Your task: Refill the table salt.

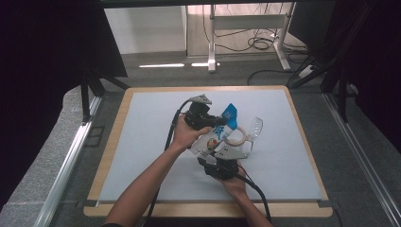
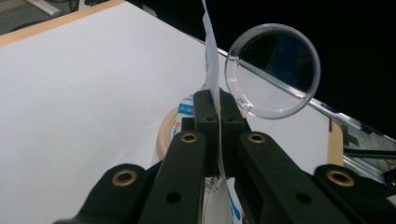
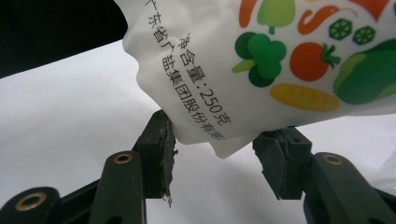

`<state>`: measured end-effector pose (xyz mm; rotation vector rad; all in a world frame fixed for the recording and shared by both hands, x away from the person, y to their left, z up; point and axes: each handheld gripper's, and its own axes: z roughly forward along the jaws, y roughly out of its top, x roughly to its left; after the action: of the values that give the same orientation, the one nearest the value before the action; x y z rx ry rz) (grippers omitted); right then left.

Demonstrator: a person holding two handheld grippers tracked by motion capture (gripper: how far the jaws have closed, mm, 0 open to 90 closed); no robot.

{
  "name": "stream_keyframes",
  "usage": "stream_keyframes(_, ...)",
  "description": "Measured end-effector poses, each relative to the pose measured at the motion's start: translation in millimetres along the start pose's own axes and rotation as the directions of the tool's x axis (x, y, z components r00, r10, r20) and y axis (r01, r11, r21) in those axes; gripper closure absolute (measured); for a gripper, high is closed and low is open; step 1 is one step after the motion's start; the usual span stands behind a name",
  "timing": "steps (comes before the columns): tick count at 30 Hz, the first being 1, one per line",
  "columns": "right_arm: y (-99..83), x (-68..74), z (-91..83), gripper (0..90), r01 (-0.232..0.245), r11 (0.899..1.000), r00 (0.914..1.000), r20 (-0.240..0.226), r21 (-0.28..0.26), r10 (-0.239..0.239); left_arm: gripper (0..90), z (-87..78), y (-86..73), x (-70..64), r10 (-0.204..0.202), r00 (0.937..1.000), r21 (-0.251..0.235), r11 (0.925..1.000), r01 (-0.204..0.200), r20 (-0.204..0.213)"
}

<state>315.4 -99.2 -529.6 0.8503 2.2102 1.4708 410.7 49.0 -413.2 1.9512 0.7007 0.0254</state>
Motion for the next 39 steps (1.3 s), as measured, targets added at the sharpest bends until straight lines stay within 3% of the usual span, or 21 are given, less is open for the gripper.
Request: stream_keyframes(39,1.6,0.1,-6.6,50.5,-0.011,0.999,0.999,-0.044,-0.033,0.009,90.0,5.0,7.7,4.6,0.009,0.9999,0.053,0.9985,-0.01,0.011)
